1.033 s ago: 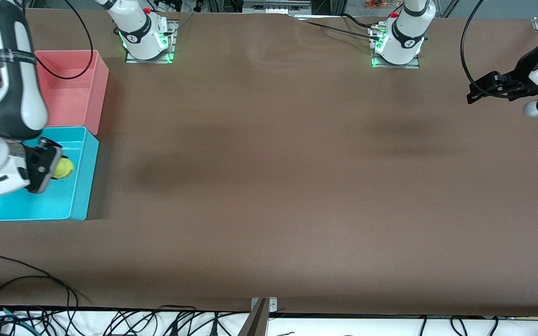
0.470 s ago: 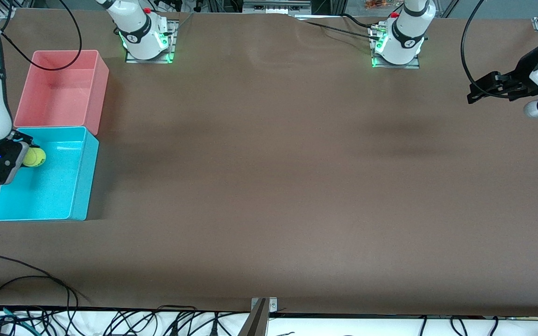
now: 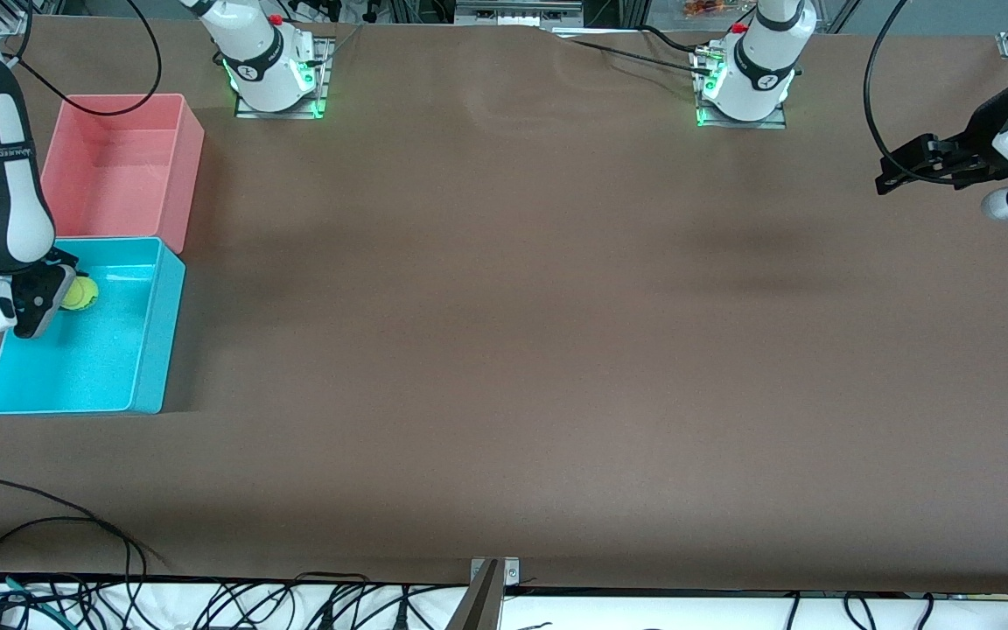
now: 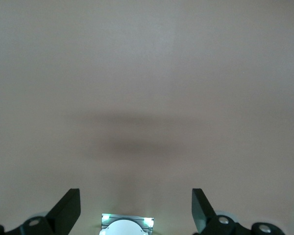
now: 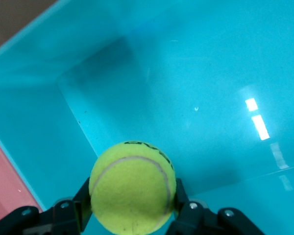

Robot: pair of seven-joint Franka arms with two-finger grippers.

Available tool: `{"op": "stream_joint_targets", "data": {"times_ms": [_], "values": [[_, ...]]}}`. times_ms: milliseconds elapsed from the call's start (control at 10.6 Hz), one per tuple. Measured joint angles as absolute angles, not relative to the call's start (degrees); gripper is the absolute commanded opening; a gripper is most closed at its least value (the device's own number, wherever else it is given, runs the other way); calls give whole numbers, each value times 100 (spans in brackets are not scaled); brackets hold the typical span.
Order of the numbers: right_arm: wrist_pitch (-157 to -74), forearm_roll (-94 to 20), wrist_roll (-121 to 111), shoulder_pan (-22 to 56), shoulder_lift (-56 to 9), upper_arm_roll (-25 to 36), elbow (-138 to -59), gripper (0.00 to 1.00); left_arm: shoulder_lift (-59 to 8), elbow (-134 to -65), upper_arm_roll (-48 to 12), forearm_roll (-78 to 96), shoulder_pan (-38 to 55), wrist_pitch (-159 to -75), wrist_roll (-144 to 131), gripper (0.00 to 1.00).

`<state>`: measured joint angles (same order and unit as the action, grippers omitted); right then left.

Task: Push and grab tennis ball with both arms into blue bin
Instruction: 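Carry the held ball with the right gripper over the blue bin, then lower the ball into the blue bin and open the right gripper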

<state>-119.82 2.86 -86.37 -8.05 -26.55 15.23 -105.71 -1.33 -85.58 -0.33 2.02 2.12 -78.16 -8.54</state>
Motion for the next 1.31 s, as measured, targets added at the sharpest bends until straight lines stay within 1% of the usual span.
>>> {"op": "stream_joint_targets", "data": {"times_ms": [282,657,939,1033,1127,1221,1315], "values": [[-12241,290,-8780,-994,-2782,1532,-10681,20,-133,-8558,-33,202,212,-7816,-854,100],[-12585,290,-8806,-1008,-2884,1530,-10910,20,-133,-8558,-33,202,213,-7816,-854,100],[-12663,290,-8883,-1008,-2964,1530,-10958,21,-133,-8558,-33,202,213,-7816,-854,100],[-12664,290,-8897,-1009,-2978,1530,-10959,26,-133,-8558,-33,202,213,-7816,-854,100],[-12665,290,-8932,-1009,-2989,1530,-10959,34,-133,-8558,-33,202,213,-7816,-854,100],[-12674,290,-8956,-1009,-3003,1530,-10959,36,-133,-8558,-33,202,213,-7816,-854,100],[-12691,290,-8970,-1010,-3025,1530,-10959,35,-133,-8558,-33,202,213,-7816,-854,100]]}}
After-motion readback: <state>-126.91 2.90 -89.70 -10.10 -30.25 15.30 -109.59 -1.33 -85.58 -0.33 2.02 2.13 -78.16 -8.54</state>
